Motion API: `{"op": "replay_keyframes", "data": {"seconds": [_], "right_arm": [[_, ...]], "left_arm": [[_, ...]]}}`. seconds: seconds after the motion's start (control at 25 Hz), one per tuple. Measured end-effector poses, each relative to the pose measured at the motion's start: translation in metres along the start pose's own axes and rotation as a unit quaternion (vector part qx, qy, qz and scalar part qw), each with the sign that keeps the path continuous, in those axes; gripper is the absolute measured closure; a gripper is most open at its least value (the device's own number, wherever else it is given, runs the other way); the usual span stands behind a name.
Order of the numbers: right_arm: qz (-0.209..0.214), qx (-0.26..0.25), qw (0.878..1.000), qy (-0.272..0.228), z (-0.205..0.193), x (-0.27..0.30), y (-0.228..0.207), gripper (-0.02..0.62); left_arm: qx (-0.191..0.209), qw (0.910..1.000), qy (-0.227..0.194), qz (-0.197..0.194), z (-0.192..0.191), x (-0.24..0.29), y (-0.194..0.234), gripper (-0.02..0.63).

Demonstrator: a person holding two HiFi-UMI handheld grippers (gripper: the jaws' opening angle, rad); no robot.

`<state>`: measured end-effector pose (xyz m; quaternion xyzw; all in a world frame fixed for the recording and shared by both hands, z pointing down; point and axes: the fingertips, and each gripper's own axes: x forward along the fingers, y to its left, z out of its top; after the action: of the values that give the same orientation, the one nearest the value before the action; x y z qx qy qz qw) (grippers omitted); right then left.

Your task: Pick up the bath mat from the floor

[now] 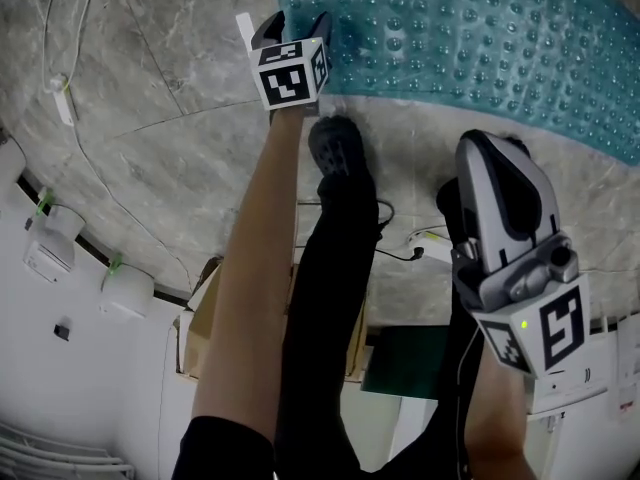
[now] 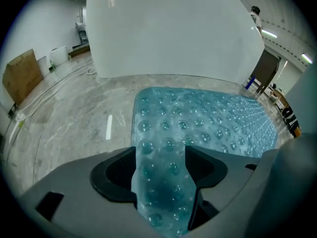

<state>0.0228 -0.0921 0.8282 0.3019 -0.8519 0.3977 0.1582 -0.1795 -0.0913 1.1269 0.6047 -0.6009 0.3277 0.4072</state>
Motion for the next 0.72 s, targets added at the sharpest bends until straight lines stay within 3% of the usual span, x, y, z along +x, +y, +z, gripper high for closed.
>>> {"op": "replay_keyframes", "data": {"seconds": [0.28,0.52,0.72], "right_arm": [[-0.005,0.013,1.000,-0.002,-0.001,-0.006,-0.012,0.583],[-0.008,0.034,0.999,-0.006,-0.004,-0.011,-0.022,0.583],[-0.008,0.040,0.999,-0.014,0.001,-0.013,-0.024,0.583]], "left_arm": [[-0.059,0.9979,0.022,0.018,-0.003,0.025,0.016,0.232],[-0.049,0.9978,0.022,0.039,-0.004,0.027,0.012,0.229],[-0.043,0.9979,0.038,0.032,-0.005,0.027,0.004,0.255]]}}
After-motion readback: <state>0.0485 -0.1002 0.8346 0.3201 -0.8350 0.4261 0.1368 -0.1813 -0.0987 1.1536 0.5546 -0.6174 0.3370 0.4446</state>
